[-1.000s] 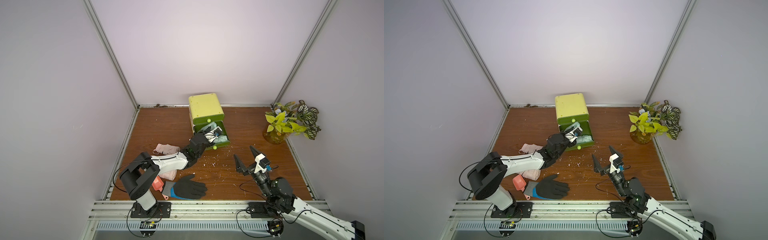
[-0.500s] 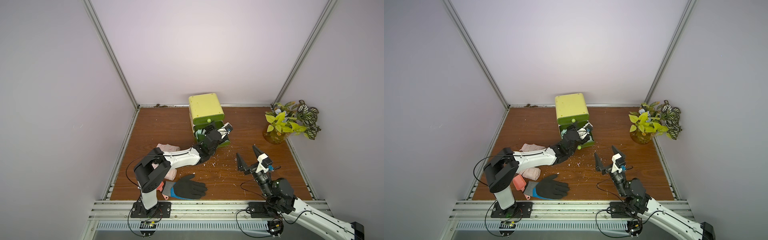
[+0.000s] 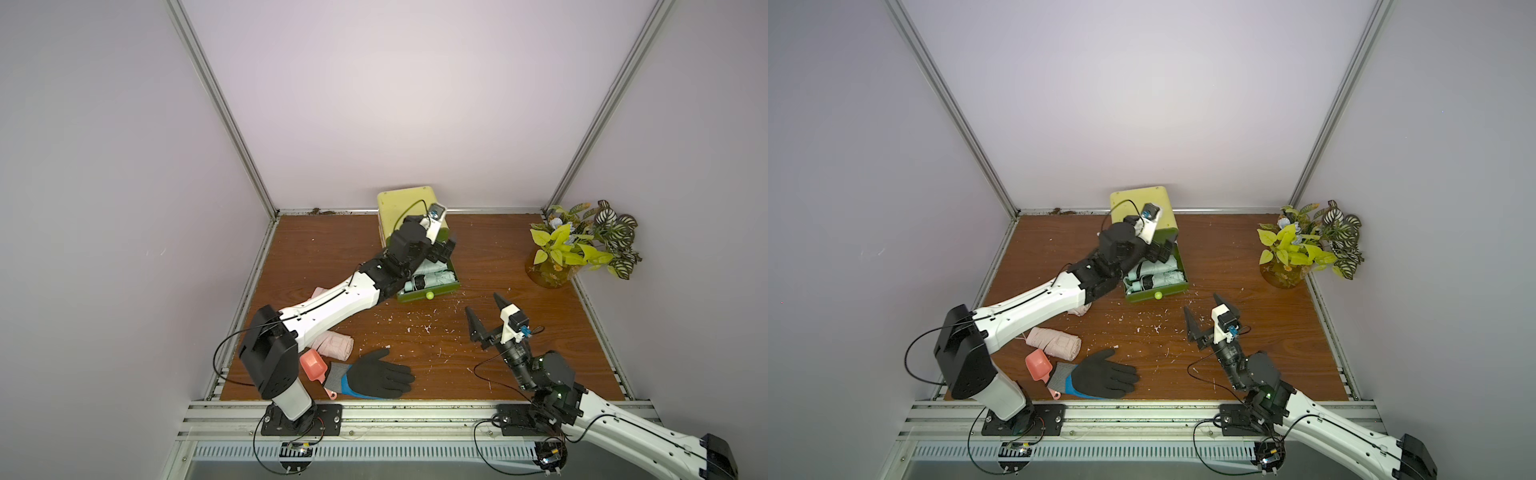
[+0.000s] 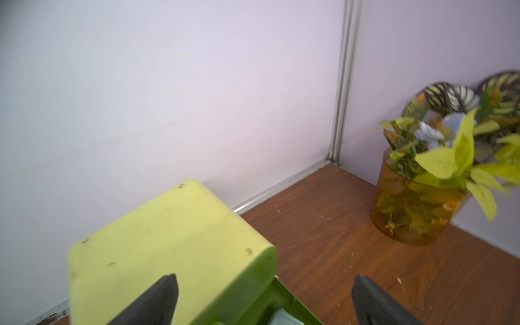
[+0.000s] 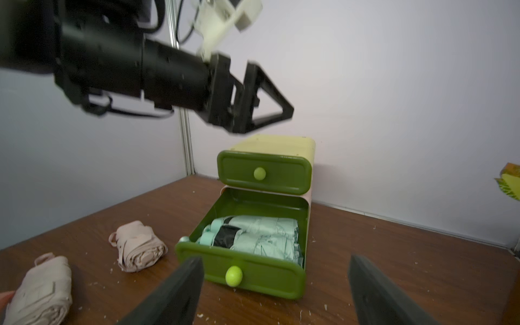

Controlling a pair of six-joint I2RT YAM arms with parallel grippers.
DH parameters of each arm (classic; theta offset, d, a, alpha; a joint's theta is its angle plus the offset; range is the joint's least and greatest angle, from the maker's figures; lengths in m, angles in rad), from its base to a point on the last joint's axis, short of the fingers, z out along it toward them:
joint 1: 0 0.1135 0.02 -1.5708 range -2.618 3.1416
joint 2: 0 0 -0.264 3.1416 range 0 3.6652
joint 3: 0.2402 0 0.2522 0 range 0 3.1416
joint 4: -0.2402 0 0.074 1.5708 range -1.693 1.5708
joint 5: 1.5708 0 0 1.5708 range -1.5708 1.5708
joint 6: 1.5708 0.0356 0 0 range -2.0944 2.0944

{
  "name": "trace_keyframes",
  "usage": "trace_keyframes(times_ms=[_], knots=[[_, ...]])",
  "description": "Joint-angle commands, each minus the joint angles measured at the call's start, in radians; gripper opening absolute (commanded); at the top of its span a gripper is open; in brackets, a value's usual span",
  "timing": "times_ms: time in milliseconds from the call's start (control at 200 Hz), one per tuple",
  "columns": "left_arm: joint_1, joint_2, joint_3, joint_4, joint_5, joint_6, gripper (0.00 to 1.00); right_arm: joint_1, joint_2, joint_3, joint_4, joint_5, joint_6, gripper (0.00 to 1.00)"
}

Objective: Place the umbrella in the drawer by color
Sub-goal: Place the umbrella in the drawer, then close the drawer in the storage box.

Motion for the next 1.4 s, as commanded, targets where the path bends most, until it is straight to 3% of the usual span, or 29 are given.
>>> trace_keyframes(times_ms=[0, 190, 310, 490, 650, 831, 1136, 1391], knots=[[0.102, -0.04, 0.025, -0.059, 0.162, -0.13, 0.99, -0.004, 0.113, 0.057, 0.046, -0.06, 0.054, 0.87], [0.35, 0.092, 0.153, -0.148, 0.402, -0.252, 0.99, -0.008, 0.339, 0.143, 0.013, -0.121, 0.166, 0.85], [0.444, 0.207, 0.246, -0.16, 0.456, -0.246, 0.99, -0.013, 0.448, 0.192, -0.011, -0.15, 0.248, 0.83], [0.507, 0.412, 0.473, -0.247, 0.523, -0.193, 0.99, -0.023, 0.548, 0.201, 0.019, -0.173, 0.316, 0.81], [0.527, 0.53, 0.595, -0.181, 0.622, -0.223, 0.99, -0.057, 0.634, 0.246, -0.018, -0.224, 0.371, 0.79], [0.549, 0.703, 0.807, -0.235, 0.755, -0.282, 0.99, -0.127, 0.707, 0.273, 0.002, -0.28, 0.46, 0.77], [0.549, 0.761, 0.786, -0.219, 0.86, -0.313, 0.99, -0.235, 0.883, 0.351, 0.107, -0.376, 0.541, 0.74], [0.541, 0.654, 0.548, 0.012, 0.927, -0.444, 1.0, -0.256, 1.037, 0.437, 0.223, -0.403, 0.486, 0.71]])
